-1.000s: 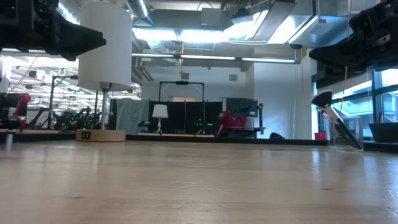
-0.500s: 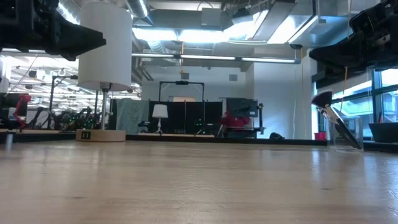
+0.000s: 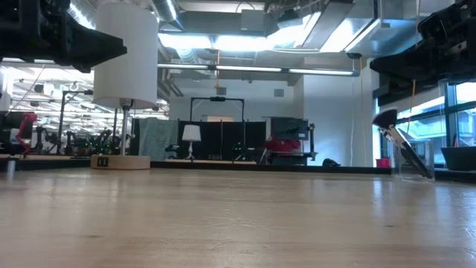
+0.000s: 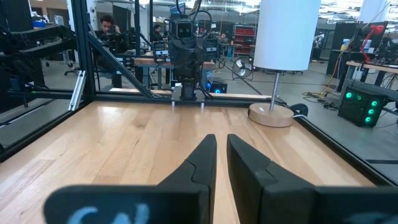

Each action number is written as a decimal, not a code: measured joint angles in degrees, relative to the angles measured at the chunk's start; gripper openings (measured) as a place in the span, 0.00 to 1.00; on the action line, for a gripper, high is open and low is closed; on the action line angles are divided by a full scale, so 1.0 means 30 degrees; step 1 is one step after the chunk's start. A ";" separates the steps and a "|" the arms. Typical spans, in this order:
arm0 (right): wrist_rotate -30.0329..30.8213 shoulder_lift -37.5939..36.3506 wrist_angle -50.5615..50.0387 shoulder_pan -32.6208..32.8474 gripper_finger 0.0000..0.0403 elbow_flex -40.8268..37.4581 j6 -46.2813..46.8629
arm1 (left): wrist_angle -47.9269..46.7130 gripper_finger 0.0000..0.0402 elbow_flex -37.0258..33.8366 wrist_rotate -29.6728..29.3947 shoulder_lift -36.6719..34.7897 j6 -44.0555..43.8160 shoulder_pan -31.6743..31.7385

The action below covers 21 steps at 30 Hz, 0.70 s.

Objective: Sort items
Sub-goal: Return to Home Position

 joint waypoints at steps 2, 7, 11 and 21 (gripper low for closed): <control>-0.0007 0.0000 0.0000 0.0000 0.10 0.0000 0.0000 | 0.0003 0.37 0.0000 0.0004 -0.0002 0.0000 -0.0002; -0.0008 0.0066 0.0000 0.0000 0.10 0.0000 0.0000 | 0.0004 0.37 0.0000 0.0003 -0.0001 0.0000 0.0000; -0.0011 0.0152 -0.0189 0.0000 0.10 0.0000 0.0000 | -0.0008 0.37 0.0000 -0.0004 0.0002 0.0000 0.0000; -0.0007 0.0211 -0.1421 0.0000 0.10 0.0000 -0.0001 | -0.0004 0.37 0.0000 -0.0004 0.0000 0.0000 -0.0004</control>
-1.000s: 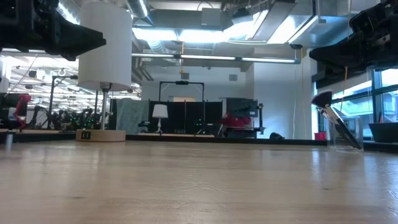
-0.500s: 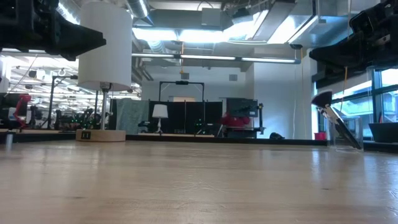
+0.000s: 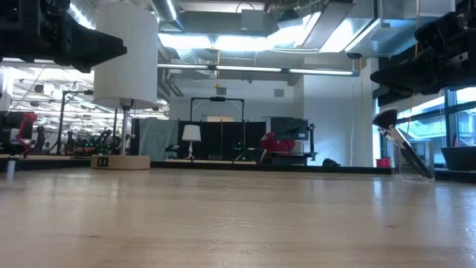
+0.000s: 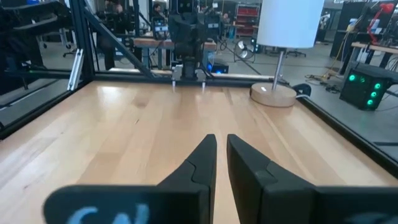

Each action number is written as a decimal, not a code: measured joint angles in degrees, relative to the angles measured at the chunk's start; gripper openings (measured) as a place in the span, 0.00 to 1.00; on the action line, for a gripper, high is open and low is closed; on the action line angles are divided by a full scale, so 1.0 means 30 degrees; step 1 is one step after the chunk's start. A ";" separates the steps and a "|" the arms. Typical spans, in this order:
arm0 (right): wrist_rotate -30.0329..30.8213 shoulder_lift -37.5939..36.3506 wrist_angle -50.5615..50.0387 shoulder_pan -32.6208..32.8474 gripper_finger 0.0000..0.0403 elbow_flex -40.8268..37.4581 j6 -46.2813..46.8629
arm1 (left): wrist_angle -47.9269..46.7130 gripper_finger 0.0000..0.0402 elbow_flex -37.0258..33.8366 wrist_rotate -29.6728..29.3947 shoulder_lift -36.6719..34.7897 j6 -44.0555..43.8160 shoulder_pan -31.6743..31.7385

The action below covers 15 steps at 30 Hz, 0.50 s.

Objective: Sort items
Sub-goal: Return to Home Position

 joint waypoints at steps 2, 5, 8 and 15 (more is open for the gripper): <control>0.0000 0.0000 -0.0268 0.0000 0.10 0.0000 -0.0001 | 0.0000 0.37 0.0000 0.0000 0.0000 0.0000 0.0001; 0.0000 0.0007 -0.0379 0.0000 0.10 0.0000 -0.0001 | 0.0000 0.37 0.0000 0.0000 0.0000 0.0000 0.0004; 0.0000 0.0007 -0.0379 0.0000 0.10 0.0000 -0.0006 | 0.0000 0.37 0.0000 0.0000 0.0000 0.0000 -0.0002; 0.0000 0.0012 -0.0372 0.0000 0.10 0.0000 -0.0004 | 0.0000 0.37 0.0000 0.0000 0.0000 0.0000 -0.0004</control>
